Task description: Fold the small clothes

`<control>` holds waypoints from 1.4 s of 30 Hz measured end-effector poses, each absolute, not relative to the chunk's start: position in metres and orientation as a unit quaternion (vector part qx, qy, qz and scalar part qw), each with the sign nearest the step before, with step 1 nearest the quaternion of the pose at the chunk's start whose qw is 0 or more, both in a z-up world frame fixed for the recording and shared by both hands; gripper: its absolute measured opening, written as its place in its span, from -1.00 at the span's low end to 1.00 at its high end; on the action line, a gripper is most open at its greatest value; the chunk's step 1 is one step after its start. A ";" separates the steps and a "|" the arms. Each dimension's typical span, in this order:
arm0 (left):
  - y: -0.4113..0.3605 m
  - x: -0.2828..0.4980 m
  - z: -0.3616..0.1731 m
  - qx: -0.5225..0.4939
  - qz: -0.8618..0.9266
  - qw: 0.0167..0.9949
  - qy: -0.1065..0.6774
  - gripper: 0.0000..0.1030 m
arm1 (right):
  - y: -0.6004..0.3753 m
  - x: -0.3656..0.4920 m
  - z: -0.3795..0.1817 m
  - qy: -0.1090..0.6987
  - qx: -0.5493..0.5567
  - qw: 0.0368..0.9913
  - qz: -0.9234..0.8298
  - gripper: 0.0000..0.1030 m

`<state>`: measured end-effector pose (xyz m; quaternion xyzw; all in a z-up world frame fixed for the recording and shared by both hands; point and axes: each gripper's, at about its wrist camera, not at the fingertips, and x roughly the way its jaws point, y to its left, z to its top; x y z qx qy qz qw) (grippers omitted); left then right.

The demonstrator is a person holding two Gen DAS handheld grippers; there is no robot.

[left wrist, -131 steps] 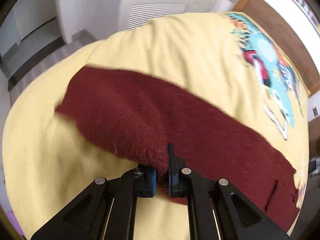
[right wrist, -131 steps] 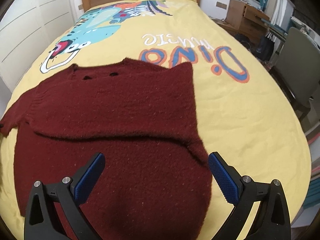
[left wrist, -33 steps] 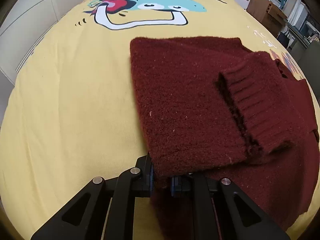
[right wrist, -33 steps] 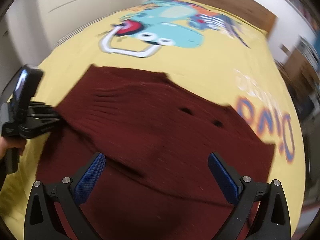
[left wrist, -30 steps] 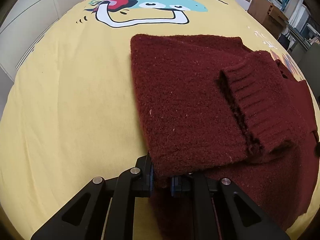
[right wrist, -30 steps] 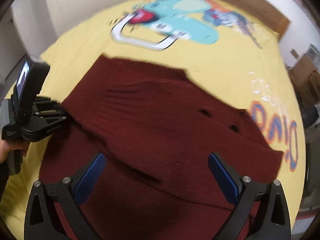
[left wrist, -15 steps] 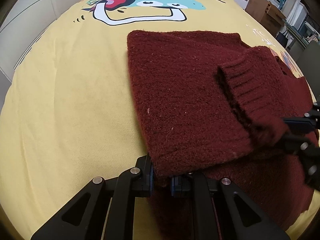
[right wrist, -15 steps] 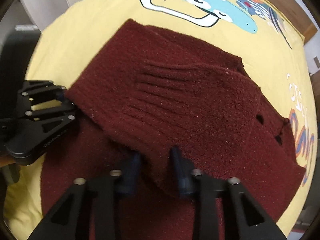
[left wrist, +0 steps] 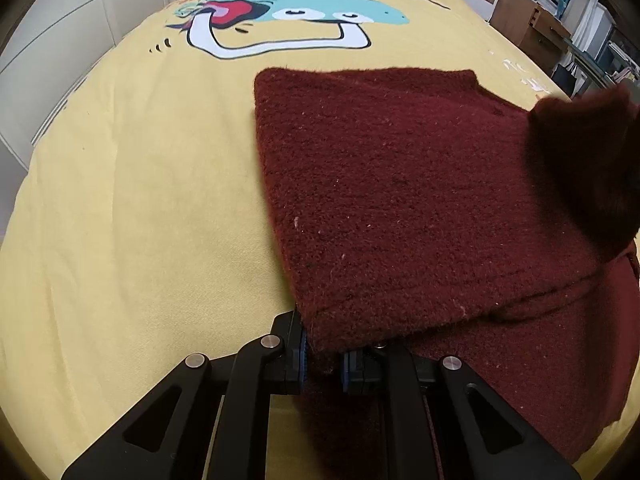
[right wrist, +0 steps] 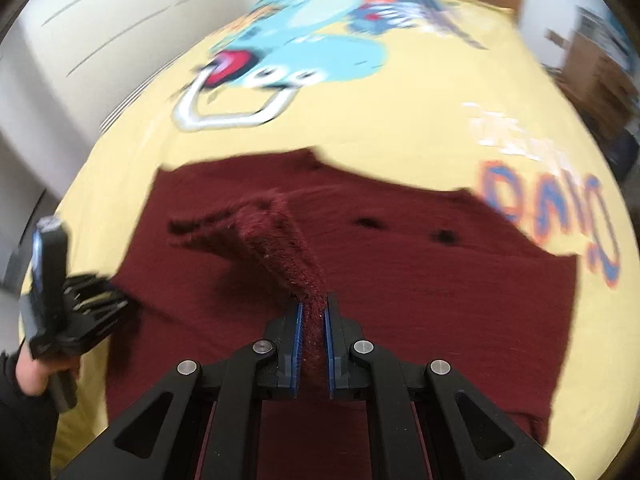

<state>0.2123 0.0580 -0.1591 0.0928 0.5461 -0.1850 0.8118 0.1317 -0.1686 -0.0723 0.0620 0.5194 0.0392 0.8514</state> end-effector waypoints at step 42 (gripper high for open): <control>0.045 0.189 -0.142 0.160 -0.129 0.825 0.527 0.76 | -0.257 0.058 -0.144 0.559 0.087 0.817 -0.111 0.02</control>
